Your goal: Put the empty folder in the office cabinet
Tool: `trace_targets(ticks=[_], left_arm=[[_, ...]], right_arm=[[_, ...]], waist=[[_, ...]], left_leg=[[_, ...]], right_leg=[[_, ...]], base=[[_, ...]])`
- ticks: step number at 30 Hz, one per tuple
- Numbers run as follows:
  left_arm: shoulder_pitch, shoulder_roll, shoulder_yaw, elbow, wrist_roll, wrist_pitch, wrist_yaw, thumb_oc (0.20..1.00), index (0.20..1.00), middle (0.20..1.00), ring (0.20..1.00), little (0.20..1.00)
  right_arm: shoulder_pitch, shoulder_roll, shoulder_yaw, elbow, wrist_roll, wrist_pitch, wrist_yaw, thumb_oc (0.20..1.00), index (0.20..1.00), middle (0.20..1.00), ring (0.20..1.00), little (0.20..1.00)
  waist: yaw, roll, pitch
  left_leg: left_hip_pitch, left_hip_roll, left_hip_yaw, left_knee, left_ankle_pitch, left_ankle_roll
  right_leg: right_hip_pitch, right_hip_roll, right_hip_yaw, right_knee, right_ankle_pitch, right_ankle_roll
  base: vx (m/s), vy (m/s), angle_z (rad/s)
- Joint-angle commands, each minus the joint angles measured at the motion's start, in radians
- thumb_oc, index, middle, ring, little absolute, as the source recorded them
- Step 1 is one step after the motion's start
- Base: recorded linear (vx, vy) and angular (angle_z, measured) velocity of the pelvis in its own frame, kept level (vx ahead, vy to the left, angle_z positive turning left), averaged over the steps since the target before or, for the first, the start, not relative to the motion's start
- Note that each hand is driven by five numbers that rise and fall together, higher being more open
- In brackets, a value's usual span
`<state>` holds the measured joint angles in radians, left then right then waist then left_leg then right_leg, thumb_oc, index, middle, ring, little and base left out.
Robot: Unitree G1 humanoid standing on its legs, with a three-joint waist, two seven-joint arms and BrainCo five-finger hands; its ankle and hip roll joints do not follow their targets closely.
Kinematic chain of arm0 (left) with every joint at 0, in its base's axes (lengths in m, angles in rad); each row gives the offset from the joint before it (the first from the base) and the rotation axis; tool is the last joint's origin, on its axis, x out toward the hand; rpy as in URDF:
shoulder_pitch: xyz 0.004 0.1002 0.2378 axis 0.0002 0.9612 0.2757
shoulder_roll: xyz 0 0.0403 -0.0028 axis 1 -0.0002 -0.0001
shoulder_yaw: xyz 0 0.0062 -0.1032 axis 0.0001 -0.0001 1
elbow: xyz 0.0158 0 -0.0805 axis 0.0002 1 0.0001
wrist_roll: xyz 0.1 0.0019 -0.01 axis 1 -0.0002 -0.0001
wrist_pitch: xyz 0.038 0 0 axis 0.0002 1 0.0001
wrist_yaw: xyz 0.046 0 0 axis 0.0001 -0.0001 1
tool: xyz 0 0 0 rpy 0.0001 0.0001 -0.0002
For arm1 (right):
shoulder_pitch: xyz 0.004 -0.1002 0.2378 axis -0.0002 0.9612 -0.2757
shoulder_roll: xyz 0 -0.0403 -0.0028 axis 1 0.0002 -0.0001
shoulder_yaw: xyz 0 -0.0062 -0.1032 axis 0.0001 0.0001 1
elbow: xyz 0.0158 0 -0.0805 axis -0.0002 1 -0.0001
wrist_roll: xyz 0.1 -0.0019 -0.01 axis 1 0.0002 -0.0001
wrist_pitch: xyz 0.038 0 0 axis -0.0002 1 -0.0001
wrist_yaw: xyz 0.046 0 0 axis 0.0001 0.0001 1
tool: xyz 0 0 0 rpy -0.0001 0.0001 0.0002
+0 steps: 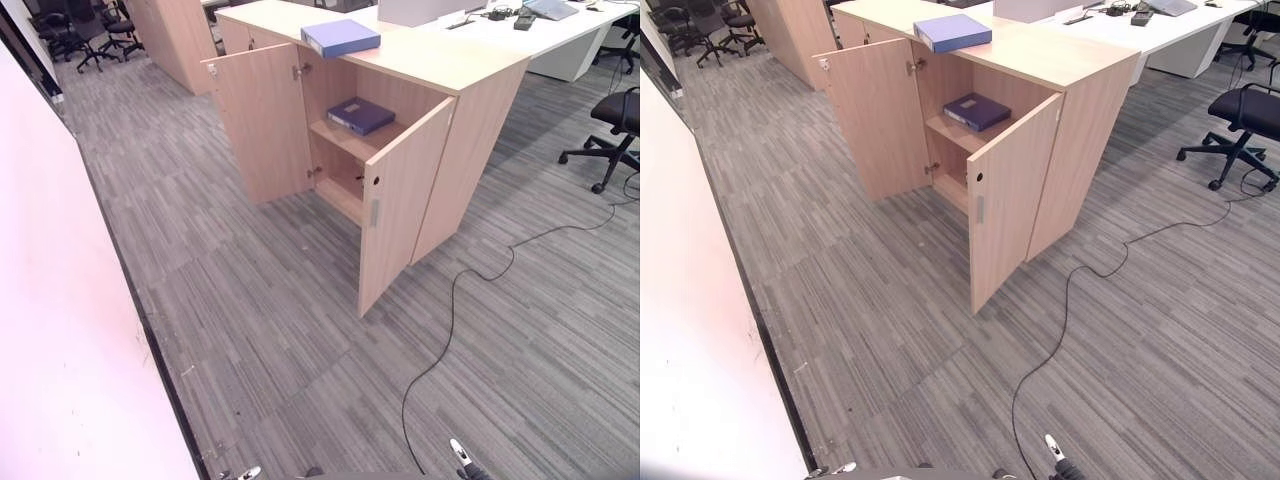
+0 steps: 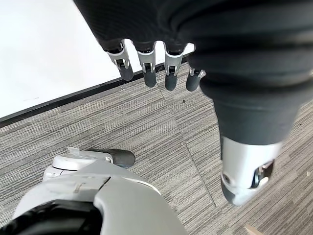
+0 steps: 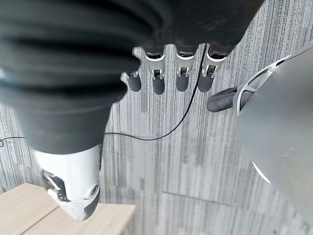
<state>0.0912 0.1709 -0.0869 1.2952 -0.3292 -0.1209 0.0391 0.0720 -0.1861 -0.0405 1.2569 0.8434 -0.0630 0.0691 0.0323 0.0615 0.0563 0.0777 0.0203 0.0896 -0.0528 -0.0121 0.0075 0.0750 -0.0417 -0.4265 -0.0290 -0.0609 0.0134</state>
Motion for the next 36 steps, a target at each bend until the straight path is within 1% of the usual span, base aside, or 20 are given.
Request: trace_targets(ticks=[1,11,13,17,19,20,23,24,25,26,27,28,29,30,32,33,34,36], left_arm=[[-0.027,0.015,0.018,0.058,-0.018,-0.014,0.007,1.000,1.000,1.000,1.000,1.000],[-0.033,0.021,0.015,0.053,-0.004,-0.019,0.033,1.000,1.000,1.000,1.000,1.000],[-0.035,0.025,0.018,0.050,0.000,-0.021,0.045,1.000,1.000,1.000,1.000,1.000],[-0.038,0.028,0.026,0.048,-0.006,-0.022,0.061,1.000,1.000,1.000,1.000,1.000],[-0.034,0.030,0.037,0.051,-0.021,-0.022,0.070,1.000,1.000,1.000,1.000,1.000],[-0.033,0.030,0.038,0.051,-0.021,-0.022,0.070,1.000,1.000,1.000,1.000,1.000],[-0.030,0.030,0.049,0.056,-0.042,-0.025,0.076,1.000,1.000,1.000,1.000,1.000],[-0.038,0.028,0.048,0.052,-0.062,-0.030,0.082,1.000,1.000,1.000,1.000,1.000],[-0.042,0.027,0.044,0.049,-0.068,-0.034,0.085,1.000,1.000,1.000,1.000,1.000],[-0.043,0.027,0.044,0.049,-0.068,-0.034,0.085,1.000,1.000,1.000,1.000,1.000],[-0.050,0.023,0.042,0.047,-0.075,-0.037,0.088,1.000,1.000,1.000,1.000,1.000],[-0.051,0.018,0.043,0.047,-0.077,-0.038,0.091,1.000,1.000,1.000,1.000,1.000],[-0.048,0.016,0.045,0.044,-0.082,-0.037,0.094,1.000,1.000,1.000,1.000,1.000],[-0.042,0.015,0.046,0.044,-0.083,-0.037,0.092,1.000,1.000,1.000,1.000,1.000],[-0.032,0.019,0.059,0.052,-0.083,-0.032,0.089,1.000,1.000,1.000,1.000,1.000],[-0.025,0.021,0.069,0.058,-0.082,-0.029,0.088,1.000,1.000,1.000,1.000,1.000],[-0.022,0.022,0.076,0.060,-0.085,-0.030,0.088,1.000,1.000,1.000,1.000,1.000],[-0.020,0.022,0.078,0.061,-0.086,-0.030,0.088,1.000,1.000,1.000,1.000,1.000]], right_arm=[[-0.045,0.020,0.019,0.052,-0.019,-0.020,0.003,1.000,1.000,1.000,1.000,1.000],[-0.047,0.018,0.045,0.059,-0.079,-0.025,-0.021,1.000,1.000,1.000,1.000,1.000],[-0.049,0.016,0.058,0.057,-0.123,-0.029,-0.036,1.000,1.000,1.000,1.000,1.000],[-0.057,0.017,0.061,0.060,-0.132,-0.025,-0.048,1.000,1.000,1.000,1.000,1.000],[-0.055,0.025,0.062,0.061,-0.129,-0.024,-0.049,1.000,1.000,1.000,1.000,1.000],[-0.055,0.025,0.064,0.062,-0.129,-0.024,-0.049,1.000,1.000,1.000,1.000,1.000],[-0.056,0.033,0.064,0.078,-0.132,-0.019,-0.049,1.000,1.000,1.000,1.000,1.000],[-0.067,0.035,0.063,0.080,-0.123,-0.021,-0.053,1.000,1.000,1.000,1.000,1.000],[-0.073,0.031,0.061,0.082,-0.122,-0.021,-0.055,1.000,1.000,1.000,1.000,1.000],[-0.074,0.031,0.061,0.082,-0.122,-0.021,-0.055,1.000,1.000,1.000,1.000,1.000],[-0.083,0.022,0.059,0.088,-0.123,-0.025,-0.060,1.000,1.000,1.000,1.000,1.000],[-0.087,0.021,0.052,0.093,-0.121,-0.025,-0.061,1.000,1.000,1.000,1.000,1.000],[-0.089,0.022,0.046,0.097,-0.112,-0.026,-0.067,1.000,1.000,1.000,1.000,1.000],[-0.088,0.021,0.043,0.103,-0.102,-0.026,-0.069,1.000,1.000,1.000,1.000,1.000],[-0.083,0.021,0.044,0.112,-0.091,-0.023,-0.061,1.000,1.000,1.000,1.000,1.000],[-0.080,0.024,0.047,0.114,-0.094,-0.023,-0.058,1.000,1.000,1.000,1.000,1.000],[-0.081,0.026,0.053,0.115,-0.099,-0.023,-0.060,1.000,1.000,1.000,1.000,1.000],[-0.082,0.027,0.054,0.115,-0.099,-0.023,-0.060,1.000,1.000,1.000,1.000,1.000]], waist=[[0.000,-0.048,-0.003],[0.007,-0.052,-0.002],[0.011,-0.055,0.000],[0.016,-0.057,0.004],[0.025,-0.062,0.006],[0.027,-0.064,0.005],[0.041,-0.071,0.014],[0.057,-0.083,0.040],[0.062,-0.090,0.056],[0.061,-0.090,0.055],[0.074,-0.098,0.074],[0.067,-0.101,0.070],[0.064,-0.101,0.066],[0.068,-0.101,0.064],[0.078,-0.098,0.057],[0.084,-0.098,0.053],[0.089,-0.103,0.055],[0.090,-0.103,0.057]], left_leg=[[-0.037,-0.065,0.008,-0.034,0.023,-0.032],[-0.041,-0.065,0.000,-0.034,0.025,-0.032],[-0.041,-0.064,-0.006,-0.034,0.026,-0.033],[-0.045,-0.061,-0.014,-0.034,0.028,-0.036],[-0.044,-0.057,-0.021,-0.034,0.028,-0.038],[-0.033,-0.054,-0.024,-0.034,0.009,-0.045],[-0.032,-0.048,-0.032,-0.034,0.015,-0.050],[-0.080,-0.043,-0.029,0.024,0.020,-0.060],[-0.129,-0.038,-0.011,0.089,0.012,-0.068],[-0.136,-0.037,-0.012,0.098,0.007,-0.069],[-0.229,-0.015,0.039,0.207,0.003,-0.082],[-0.234,0.017,0.107,0.206,0.010,-0.083],[-0.237,0.044,0.156,0.212,0.017,-0.079],[-0.244,0.061,0.188,0.219,0.024,-0.075],[-0.248,0.070,0.200,0.204,0.039,-0.079],[-0.245,0.071,0.195,0.185,0.051,-0.083],[-0.257,0.077,0.185,0.175,0.074,-0.090],[-0.259,0.080,0.180,0.163,0.082,-0.093]], right_leg=[[0.111,-0.031,-0.019,-0.036,0.040,0.079],[0.112,-0.030,-0.025,-0.032,0.034,0.077],[0.110,-0.029,-0.031,-0.026,0.030,0.075],[0.106,-0.027,-0.039,-0.020,0.023,0.072],[0.108,-0.023,-0.050,-0.019,0.016,0.069],[0.118,-0.020,-0.037,-0.020,0.002,0.073],[0.118,-0.016,-0.052,-0.015,-0.007,0.068],[0.106,-0.022,-0.071,-0.001,-0.011,0.062],[0.099,-0.029,-0.084,0.002,-0.010,0.058],[0.096,-0.028,-0.085,0.003,-0.010,0.058],[0.087,-0.034,-0.114,-0.005,-0.009,0.051],[0.081,-0.034,-0.132,-0.005,-0.007,0.052],[0.079,-0.034,-0.143,-0.010,-0.003,0.051],[0.084,-0.032,-0.155,-0.022,0.002,0.050],[0.095,-0.026,-0.168,-0.035,0.002,0.049],[0.098,-0.024,-0.172,-0.035,0.001,0.050],[0.098,-0.026,-0.177,-0.034,0.000,0.051],[0.096,-0.029,-0.178,-0.032,0.001,0.052]], base=[[0.00,0.000,0.00],[0.00,-0.007,0.02],[0.01,-0.045,0.08],[0.01,-0.049,0.09],[0.04,-0.088,0.05],[0.07,-0.078,0.11],[0.01,-0.100,0.19],[-0.14,-0.126,0.25],[-0.14,-0.101,0.45],[-0.18,-0.087,0.61],[-0.12,-0.068,0.62],[-0.11,-0.076,0.65],[0.01,-0.039,0.72],[0.04,-0.035,0.99],[0.07,-0.012,0.91],[0.09,0.019,0.43],[0.07,0.035,0.15],[0.03,0.033,-0.02]])
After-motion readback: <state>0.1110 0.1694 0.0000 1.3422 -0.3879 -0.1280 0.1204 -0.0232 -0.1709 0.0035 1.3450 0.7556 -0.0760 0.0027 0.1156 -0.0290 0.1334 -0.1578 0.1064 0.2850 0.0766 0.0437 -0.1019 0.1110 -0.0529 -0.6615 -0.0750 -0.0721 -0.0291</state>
